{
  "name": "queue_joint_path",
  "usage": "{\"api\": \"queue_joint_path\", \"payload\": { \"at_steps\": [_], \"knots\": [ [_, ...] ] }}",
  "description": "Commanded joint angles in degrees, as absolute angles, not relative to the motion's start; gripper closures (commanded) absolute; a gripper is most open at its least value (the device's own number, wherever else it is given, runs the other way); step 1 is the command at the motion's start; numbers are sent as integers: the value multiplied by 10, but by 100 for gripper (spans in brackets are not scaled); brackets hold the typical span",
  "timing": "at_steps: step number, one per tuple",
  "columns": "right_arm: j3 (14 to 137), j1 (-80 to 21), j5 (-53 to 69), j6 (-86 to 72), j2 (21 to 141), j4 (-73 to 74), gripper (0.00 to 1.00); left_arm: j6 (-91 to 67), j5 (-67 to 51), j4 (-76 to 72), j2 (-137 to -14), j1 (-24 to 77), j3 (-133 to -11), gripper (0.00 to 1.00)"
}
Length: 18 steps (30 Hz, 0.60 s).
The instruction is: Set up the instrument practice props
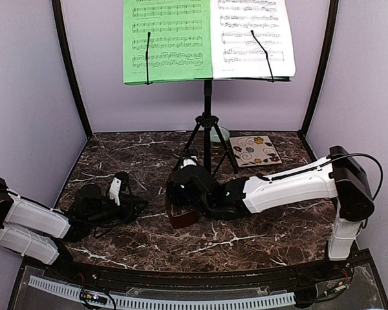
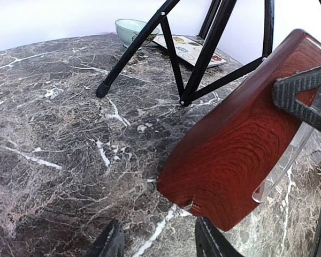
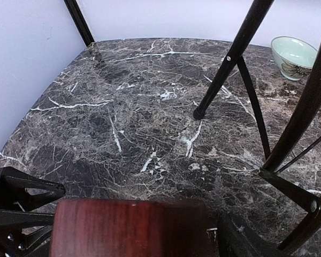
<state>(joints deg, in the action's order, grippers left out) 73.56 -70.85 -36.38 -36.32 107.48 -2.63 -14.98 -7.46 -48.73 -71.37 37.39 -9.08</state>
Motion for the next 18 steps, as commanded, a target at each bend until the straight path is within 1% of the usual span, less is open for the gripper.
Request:
{"api": "queue_joint_path", "payload": {
  "at_steps": [1, 3, 7, 11, 13, 18],
  "knots": [
    [746, -710, -391, -356, 1102, -33, 23, -124, -82, -487, -715, 371, -88, 53],
    [748, -709, -391, -357, 1106, -30, 29, -113, -105, -482, -727, 372, -93, 52],
    [742, -709, -379, -343, 1091, -38, 47, -91, -132, -488, -741, 379, -92, 51],
    [717, -707, -354, -324, 1055, -77, 58, -66, -134, -475, -745, 390, -95, 51],
    [700, -703, -337, -320, 1039, -100, 62, -56, -134, -465, -749, 400, -101, 52],
    [645, -683, -276, -314, 1002, -156, 69, -35, -129, -450, -762, 444, -111, 53]
  ]
}}
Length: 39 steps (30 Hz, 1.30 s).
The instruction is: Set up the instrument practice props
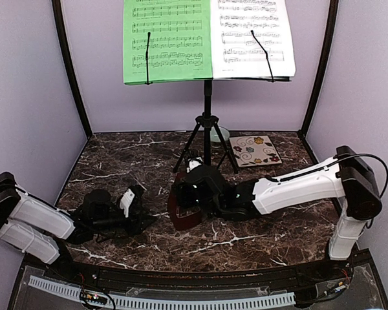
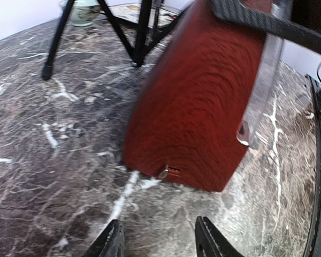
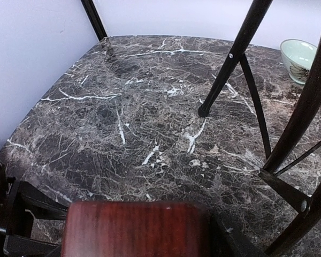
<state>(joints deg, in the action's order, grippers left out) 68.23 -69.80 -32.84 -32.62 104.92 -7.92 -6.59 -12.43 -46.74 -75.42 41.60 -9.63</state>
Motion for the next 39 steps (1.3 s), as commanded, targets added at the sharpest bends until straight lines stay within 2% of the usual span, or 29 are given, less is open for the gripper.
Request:
{"api": "queue_joint_path", "payload": {
  "at_steps": [1, 6, 14, 19, 24, 27, 35, 39],
  "knots": [
    [630, -676, -258, -311, 994, -171, 70, -33, -124, -451, -763, 451, -110, 53],
    [581, -649, -191, -309, 959, -222, 82, -29, -116, -443, -746, 471, -106, 53],
    [584, -642, -147, -326, 967, -242, 89, 1, -55, -438, -740, 524, -110, 34],
    [590, -642, -137, -344, 978, -243, 90, 9, -38, -483, -778, 530, -110, 32],
    [603, -650, -172, -366, 978, -218, 91, 13, -37, -542, -850, 543, -131, 20],
    [619, -661, -202, -367, 987, -198, 91, 34, -14, -524, -869, 556, -157, 18],
    [633, -678, -240, -373, 994, -176, 92, 11, -42, -629, -926, 558, -152, 9],
    [629, -680, -249, -380, 987, -172, 92, 10, -45, -629, -944, 558, -159, 8]
  ]
}}
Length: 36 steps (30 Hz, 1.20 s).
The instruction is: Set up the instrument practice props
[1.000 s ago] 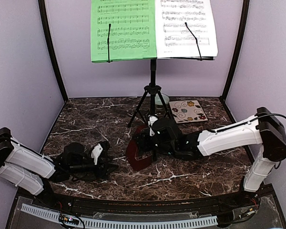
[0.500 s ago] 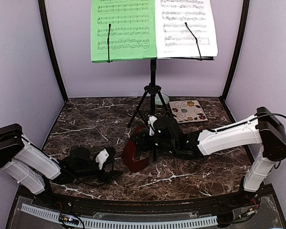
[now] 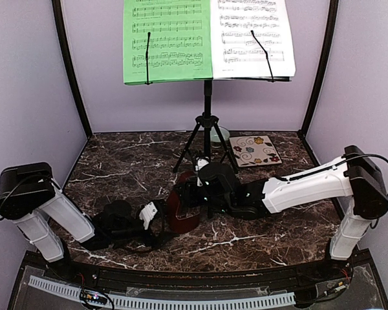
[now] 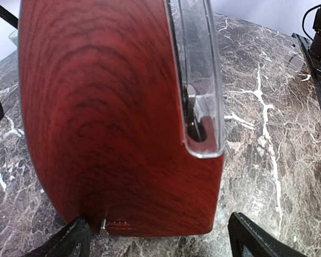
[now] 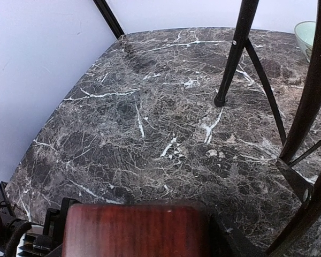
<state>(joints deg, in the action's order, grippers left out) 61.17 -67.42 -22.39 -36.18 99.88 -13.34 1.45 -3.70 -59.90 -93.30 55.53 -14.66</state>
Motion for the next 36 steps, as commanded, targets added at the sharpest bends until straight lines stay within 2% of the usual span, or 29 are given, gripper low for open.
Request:
{"api": "queue_joint_path", "payload": {
  "at_steps": [1, 9, 36],
  "knots": [
    [627, -681, -251, -382, 985, -173, 92, 12, -45, -627, -948, 558, -161, 9],
    [627, -685, -257, -385, 987, -172, 93, 11, -39, -648, -961, 561, -153, 18],
    [633, -693, -263, -385, 994, -170, 93, 7, -13, -652, -964, 561, -149, 38]
  ]
}}
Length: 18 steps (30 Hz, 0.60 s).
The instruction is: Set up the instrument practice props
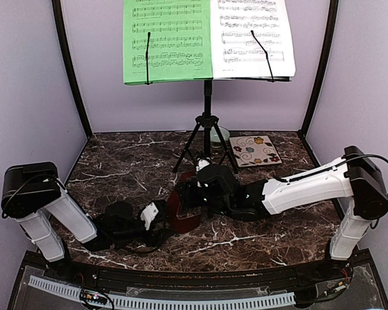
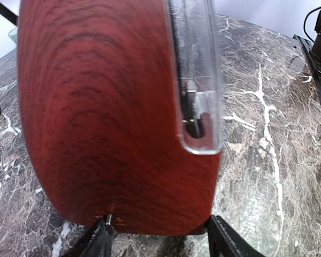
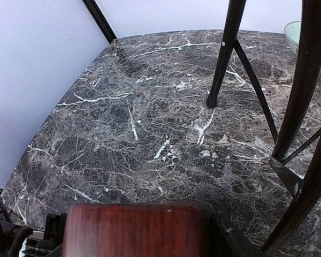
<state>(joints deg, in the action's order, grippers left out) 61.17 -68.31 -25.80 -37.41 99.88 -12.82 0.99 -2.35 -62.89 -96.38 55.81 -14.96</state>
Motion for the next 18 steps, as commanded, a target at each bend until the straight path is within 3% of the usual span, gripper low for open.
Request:
{"api": "queue_joint_path", "payload": {
  "at_steps": [1, 4, 7, 13, 18],
  "knots": [
    [633, -693, -263, -385, 993, -170, 93, 6, -12, -652, -964, 561, -148, 39],
    [634, -695, -262, -380, 993, -172, 93, 5, -5, -654, -962, 561, -146, 38],
    [636, -697, -263, -375, 993, -172, 87, 3, 11, -653, -946, 561, -137, 28],
    [651, -706, -255, -366, 990, -166, 41, -13, 50, -613, -866, 559, -102, 11],
    [650, -715, -226, -364, 985, -184, 16, -44, 51, -577, -801, 555, -76, 6]
  ]
}}
